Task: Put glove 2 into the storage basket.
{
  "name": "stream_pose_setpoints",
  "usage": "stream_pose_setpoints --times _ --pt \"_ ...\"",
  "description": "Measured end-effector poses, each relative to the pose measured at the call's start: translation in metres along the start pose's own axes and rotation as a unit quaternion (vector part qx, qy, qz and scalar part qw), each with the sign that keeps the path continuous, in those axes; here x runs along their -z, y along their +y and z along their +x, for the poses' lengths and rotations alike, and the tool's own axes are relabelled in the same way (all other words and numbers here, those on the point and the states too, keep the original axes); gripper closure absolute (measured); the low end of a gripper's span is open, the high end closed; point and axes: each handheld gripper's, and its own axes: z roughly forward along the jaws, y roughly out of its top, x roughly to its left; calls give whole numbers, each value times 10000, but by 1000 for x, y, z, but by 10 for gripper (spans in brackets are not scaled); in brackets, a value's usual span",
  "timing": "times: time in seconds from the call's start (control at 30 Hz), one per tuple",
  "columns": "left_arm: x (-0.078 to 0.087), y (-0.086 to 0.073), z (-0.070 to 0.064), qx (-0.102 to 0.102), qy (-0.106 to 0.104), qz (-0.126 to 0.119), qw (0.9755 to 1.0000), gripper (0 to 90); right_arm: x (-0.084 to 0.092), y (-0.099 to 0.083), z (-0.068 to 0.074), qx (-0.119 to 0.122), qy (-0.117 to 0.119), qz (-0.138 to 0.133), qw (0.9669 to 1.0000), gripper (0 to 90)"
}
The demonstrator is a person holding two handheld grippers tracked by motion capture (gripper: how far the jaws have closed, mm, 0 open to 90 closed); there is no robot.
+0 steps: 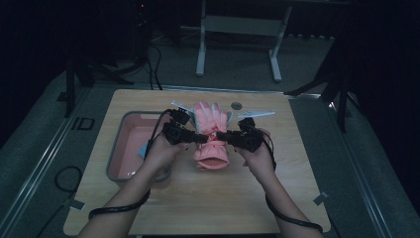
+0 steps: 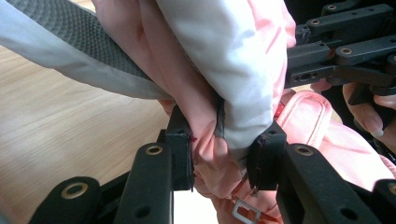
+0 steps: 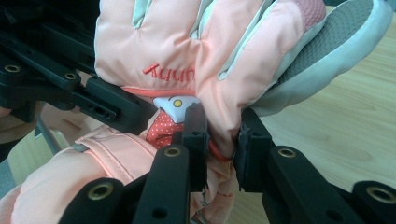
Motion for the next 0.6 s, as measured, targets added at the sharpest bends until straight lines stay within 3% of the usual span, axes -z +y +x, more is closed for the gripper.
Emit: stream_pose_setpoints --times 0.6 --pt "73 -17 39 169 169 21 9997 671 -46 37 56 284 319 86 9990 767"
